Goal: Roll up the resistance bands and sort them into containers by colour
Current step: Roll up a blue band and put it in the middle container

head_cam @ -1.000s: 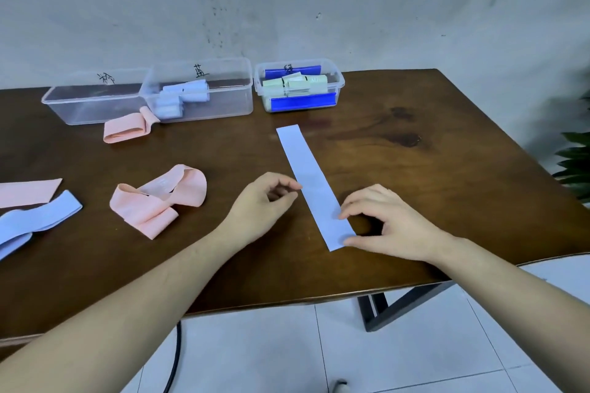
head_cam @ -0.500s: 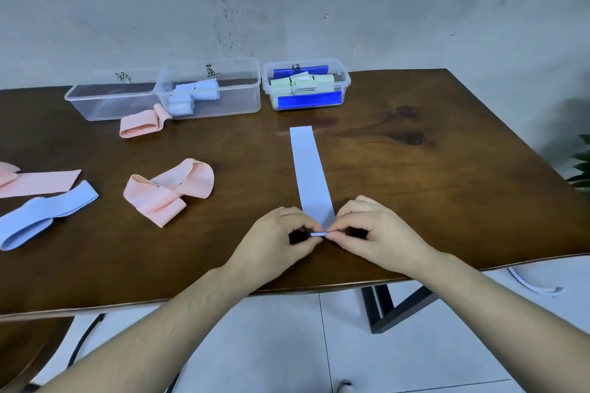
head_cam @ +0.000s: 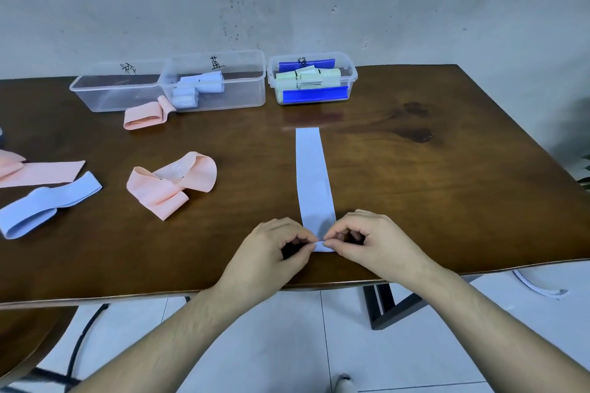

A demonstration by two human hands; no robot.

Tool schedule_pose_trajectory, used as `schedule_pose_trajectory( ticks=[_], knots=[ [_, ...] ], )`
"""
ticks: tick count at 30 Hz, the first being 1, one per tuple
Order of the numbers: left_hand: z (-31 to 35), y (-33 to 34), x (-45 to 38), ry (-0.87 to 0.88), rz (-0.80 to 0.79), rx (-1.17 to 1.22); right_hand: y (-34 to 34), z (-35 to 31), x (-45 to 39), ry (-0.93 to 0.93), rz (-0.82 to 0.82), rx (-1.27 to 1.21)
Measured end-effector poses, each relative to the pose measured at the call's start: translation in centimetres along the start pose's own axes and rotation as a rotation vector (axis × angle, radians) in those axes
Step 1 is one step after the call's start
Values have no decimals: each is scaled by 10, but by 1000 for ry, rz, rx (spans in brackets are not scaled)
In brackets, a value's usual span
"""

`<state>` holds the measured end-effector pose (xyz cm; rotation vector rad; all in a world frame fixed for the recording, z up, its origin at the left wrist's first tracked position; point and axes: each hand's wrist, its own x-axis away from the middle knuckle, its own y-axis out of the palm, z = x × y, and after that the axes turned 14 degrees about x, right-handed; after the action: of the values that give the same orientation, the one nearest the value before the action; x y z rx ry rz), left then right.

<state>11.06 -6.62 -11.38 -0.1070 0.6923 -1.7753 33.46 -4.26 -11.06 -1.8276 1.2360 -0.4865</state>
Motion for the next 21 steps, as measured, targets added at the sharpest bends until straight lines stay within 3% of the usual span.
schedule_pose_trajectory(
  ticks=[16,21],
  knots=[
    [-1,0,1,21,-62,-6,2,1,14,-15,2,16],
    [-3,-1,1,27,-52,16,2,-2,12,73,16,-123]
  ],
)
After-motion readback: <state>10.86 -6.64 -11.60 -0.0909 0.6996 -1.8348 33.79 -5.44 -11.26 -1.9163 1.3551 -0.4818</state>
